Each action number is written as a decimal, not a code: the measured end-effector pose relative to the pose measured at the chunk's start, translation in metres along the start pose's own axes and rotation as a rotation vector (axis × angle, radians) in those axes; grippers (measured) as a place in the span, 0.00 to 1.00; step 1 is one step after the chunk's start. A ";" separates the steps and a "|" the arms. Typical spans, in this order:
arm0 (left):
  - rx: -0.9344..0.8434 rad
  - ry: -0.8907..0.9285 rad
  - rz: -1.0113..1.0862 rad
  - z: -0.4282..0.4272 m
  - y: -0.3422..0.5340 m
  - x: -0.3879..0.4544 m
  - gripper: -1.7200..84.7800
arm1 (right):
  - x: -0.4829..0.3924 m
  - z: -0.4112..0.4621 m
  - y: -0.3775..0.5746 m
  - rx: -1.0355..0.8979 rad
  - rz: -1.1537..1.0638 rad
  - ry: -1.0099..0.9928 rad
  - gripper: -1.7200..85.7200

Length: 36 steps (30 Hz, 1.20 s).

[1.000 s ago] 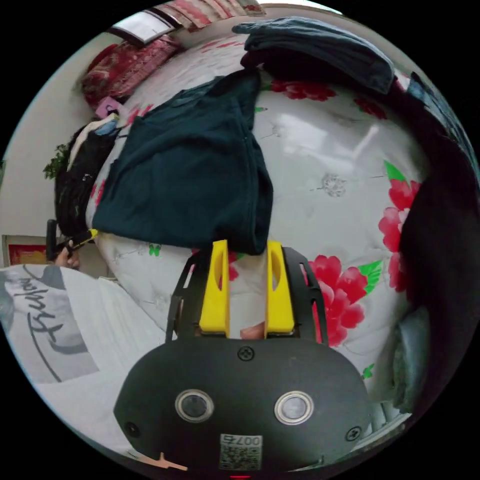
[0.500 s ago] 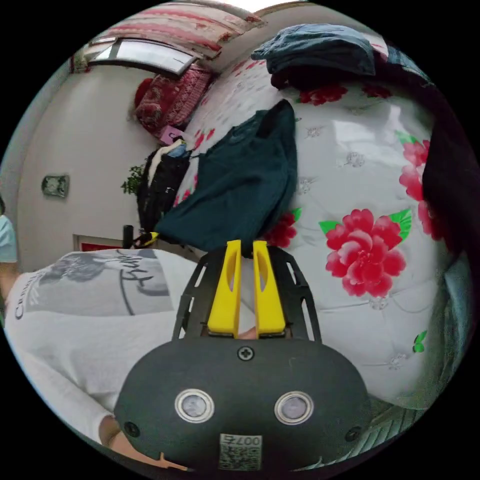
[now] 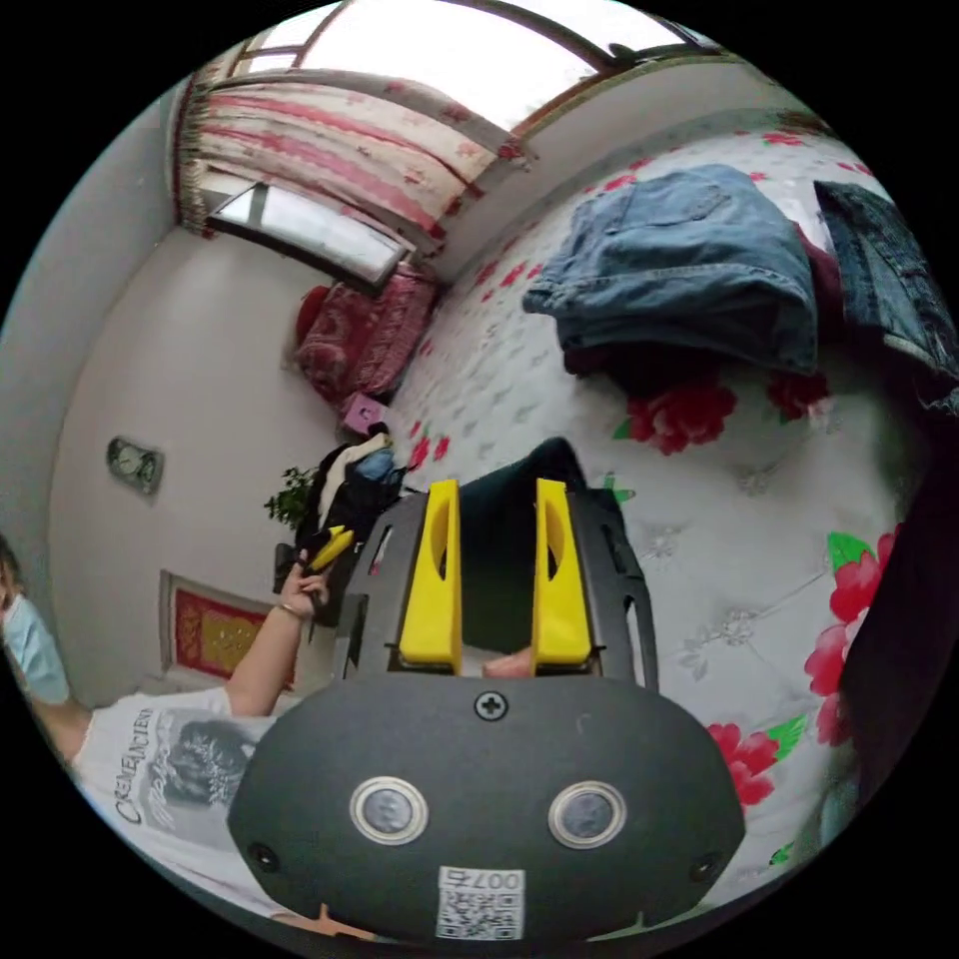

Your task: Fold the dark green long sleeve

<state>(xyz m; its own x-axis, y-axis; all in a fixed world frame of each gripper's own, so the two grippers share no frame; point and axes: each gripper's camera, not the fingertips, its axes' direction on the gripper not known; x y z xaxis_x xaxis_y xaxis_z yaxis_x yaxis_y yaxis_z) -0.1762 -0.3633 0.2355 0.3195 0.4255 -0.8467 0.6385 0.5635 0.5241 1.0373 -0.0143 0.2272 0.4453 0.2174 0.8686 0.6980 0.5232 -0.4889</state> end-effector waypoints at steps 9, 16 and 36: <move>-0.259 -0.196 0.030 0.062 0.048 -0.075 0.19 | 0.091 0.051 0.063 -0.186 0.183 0.156 0.14; -0.343 -0.262 0.090 0.109 0.032 -0.075 0.14 | 0.090 0.102 0.059 -0.282 0.125 0.085 0.11; -0.368 0.323 0.571 0.185 -0.048 0.221 0.08 | -0.022 -0.069 -0.079 0.031 -0.215 -0.045 0.06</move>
<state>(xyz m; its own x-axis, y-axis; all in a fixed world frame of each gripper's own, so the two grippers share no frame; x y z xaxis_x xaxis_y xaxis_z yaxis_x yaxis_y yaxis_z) -0.0072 -0.4271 0.0058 0.2731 0.8773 -0.3946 0.1417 0.3690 0.9185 1.0115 -0.1174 0.2414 0.2616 0.1344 0.9558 0.7562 0.5867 -0.2895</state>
